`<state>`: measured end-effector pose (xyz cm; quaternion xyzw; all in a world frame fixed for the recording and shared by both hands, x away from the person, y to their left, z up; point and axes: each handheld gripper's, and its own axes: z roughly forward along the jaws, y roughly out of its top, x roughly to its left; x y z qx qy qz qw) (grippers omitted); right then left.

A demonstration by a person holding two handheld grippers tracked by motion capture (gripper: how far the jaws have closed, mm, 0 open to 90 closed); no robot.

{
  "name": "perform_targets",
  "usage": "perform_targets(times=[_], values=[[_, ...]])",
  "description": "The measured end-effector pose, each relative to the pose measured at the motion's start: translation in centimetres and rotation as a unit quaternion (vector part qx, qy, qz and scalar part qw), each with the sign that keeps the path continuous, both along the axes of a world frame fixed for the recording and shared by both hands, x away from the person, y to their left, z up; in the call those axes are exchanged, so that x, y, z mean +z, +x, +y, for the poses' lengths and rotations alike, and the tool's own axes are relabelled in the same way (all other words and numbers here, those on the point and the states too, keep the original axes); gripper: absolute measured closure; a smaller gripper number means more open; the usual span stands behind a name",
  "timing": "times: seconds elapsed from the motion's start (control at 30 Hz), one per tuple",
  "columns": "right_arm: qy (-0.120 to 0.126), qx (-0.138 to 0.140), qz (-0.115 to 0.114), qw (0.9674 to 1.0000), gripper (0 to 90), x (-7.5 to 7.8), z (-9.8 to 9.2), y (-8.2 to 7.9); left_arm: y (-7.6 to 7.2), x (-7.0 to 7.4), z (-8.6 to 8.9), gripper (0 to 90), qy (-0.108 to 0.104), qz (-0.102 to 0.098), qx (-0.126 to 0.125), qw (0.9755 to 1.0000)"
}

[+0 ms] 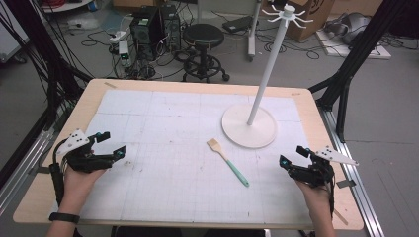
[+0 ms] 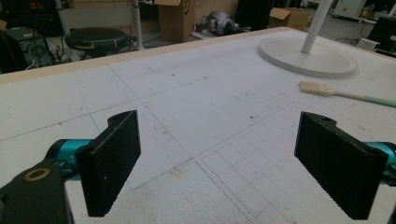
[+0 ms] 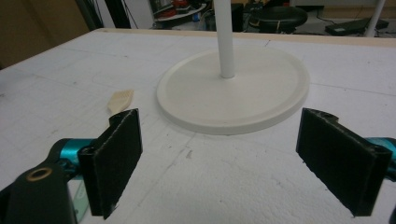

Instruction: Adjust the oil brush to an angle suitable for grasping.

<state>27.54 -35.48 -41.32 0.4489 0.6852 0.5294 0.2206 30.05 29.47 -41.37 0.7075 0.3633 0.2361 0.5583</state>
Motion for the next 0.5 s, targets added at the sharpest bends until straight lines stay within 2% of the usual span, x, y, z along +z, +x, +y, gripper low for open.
perform_targets(times=[0.13, 0.33, 0.4, 0.5], values=[[-0.002, 0.007, 0.0, 1.0, 12.5, 0.2, 0.6, 0.2, -0.1, 0.0, 0.0, 15.1, 0.001, 0.0, -0.004, 1.0], [-0.017, 0.029, 0.004, 0.9994, 12.3, 0.3, 2.4, 0.8, -0.2, 0.2, 0.0, 15.1, -0.008, 0.0, -0.009, 0.9999], [-0.024, 0.049, 0.011, 0.9985, 12.4, 0.3, 3.7, 1.5, -0.3, 0.2, 0.0, 15.1, -0.007, -0.001, -0.01, 0.9999], [-0.034, 0.062, 0.014, 0.9974, 12.4, 0.3, 4.6, 1.9, -0.3, 0.2, 0.0, 15.1, -0.006, 0.0, -0.011, 0.9999]])
